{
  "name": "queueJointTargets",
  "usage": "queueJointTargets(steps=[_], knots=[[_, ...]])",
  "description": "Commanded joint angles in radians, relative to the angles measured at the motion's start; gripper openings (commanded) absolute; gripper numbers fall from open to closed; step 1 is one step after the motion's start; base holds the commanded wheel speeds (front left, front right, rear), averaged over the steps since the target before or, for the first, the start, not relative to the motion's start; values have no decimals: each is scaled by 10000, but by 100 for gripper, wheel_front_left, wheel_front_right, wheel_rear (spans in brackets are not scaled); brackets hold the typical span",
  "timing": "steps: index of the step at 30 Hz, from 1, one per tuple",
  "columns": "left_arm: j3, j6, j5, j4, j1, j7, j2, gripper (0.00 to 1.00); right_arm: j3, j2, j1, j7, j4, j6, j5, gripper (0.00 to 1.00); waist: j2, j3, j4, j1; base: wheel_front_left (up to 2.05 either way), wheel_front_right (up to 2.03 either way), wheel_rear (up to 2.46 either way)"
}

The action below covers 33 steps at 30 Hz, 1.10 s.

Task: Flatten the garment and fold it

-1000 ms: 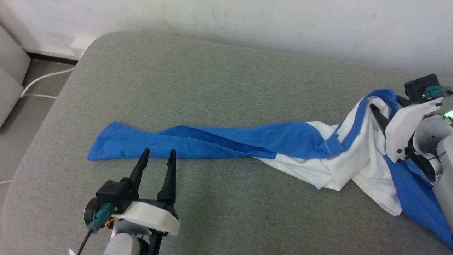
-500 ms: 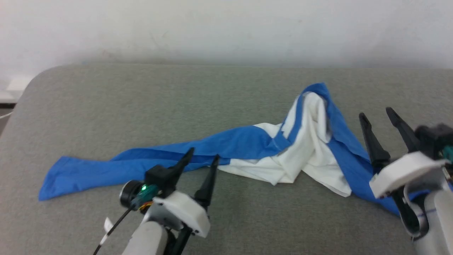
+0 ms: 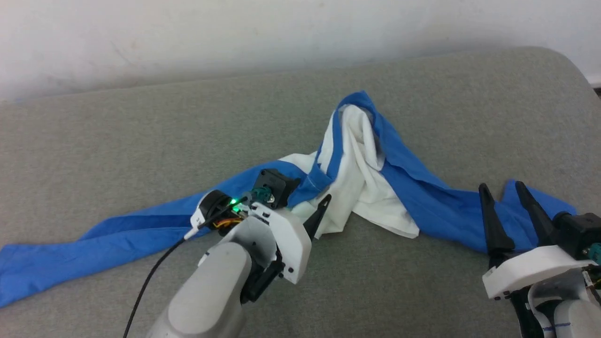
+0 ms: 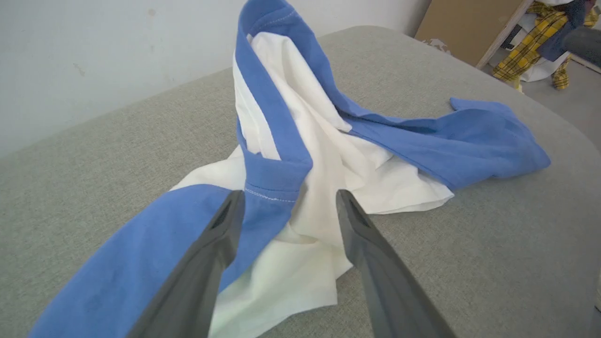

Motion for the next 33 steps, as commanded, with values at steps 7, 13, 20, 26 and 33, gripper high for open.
queueJointTargets(steps=[7,13,20,26,33], knots=[[-93,6,249,1054,-899,-92,47,100,-294,207,76,-30,67,-21,-48,100,-1,641,-641,0,0,0,0],[4,116,246,1595,-1362,-455,17,100,-315,277,20,-113,246,-21,-26,100,-1,842,-730,0,0,0,0],[143,170,100,1820,-1629,-871,53,0,-353,311,4,-227,533,-21,-36,100,-1,864,-618,0,0,0,0],[84,96,-167,1830,-1530,-1255,45,0,-334,318,-23,-199,752,-21,-150,100,-1,522,-390,0,0,0,0],[-255,187,333,360,-1430,-2861,235,0,-512,321,180,-121,841,-21,-180,100,-1,-381,153,0,0,0,0]])
